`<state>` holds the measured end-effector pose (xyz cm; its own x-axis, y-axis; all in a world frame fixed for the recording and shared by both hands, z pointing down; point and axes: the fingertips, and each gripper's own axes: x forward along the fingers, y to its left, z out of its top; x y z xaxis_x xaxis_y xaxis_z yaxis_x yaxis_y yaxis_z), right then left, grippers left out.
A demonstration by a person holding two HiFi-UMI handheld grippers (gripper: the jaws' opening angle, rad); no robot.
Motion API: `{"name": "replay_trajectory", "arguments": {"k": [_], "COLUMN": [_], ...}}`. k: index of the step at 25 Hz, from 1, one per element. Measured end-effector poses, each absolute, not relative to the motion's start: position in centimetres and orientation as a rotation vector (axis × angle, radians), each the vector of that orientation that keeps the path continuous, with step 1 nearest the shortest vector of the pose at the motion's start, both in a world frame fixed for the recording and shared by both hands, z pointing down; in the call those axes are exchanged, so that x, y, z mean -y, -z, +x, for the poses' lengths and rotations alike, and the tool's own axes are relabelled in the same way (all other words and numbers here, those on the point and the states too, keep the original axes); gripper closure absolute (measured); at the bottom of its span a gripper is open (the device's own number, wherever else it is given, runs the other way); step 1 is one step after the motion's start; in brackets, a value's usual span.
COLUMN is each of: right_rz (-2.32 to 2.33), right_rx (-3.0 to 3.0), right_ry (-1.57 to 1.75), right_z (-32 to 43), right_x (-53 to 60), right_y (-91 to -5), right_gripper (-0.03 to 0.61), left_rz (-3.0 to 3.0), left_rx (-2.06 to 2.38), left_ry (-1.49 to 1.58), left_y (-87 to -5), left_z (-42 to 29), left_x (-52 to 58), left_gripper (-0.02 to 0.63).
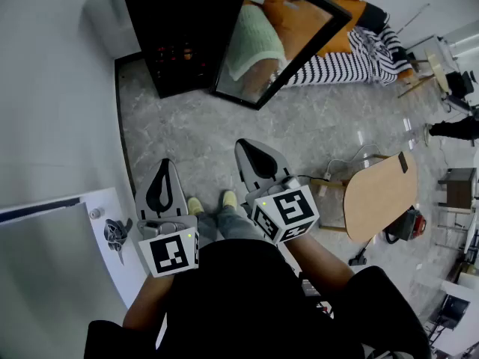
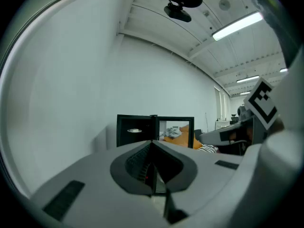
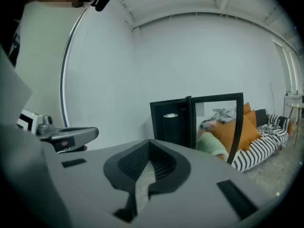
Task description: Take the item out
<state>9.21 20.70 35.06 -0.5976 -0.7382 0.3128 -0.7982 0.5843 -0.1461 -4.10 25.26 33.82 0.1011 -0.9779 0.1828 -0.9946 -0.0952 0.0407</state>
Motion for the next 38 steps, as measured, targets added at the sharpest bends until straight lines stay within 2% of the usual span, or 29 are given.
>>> {"name": "replay_trajectory", "arguments": {"k": [9, 16, 38], "right_rz": [1.214, 1.241, 1.129], "right_rx": [2.628, 2.609, 2.685], "right_ry": [-0.338, -0.414, -0.476], "right_z": [12.1, 13.6, 10.6], "right_x": [-20.1, -19.9, -22.0], "right_y": [-34.3, -34.6, -33.5], "right_gripper": [0.571, 0.571, 0.571], "left_rz": [2.231, 2.244, 2.245], "left_rx": [2.032, 2.025, 1.980], "left_ry": [-0.158, -0.154, -0.169], "left_y": [-33.8, -33.5, -34.1], "left_z": [-2.7, -2.9, -5.0], "left_x": [-24.4, -24.4, -26.2], "left_gripper": [0.604, 0.604, 0.604]}}
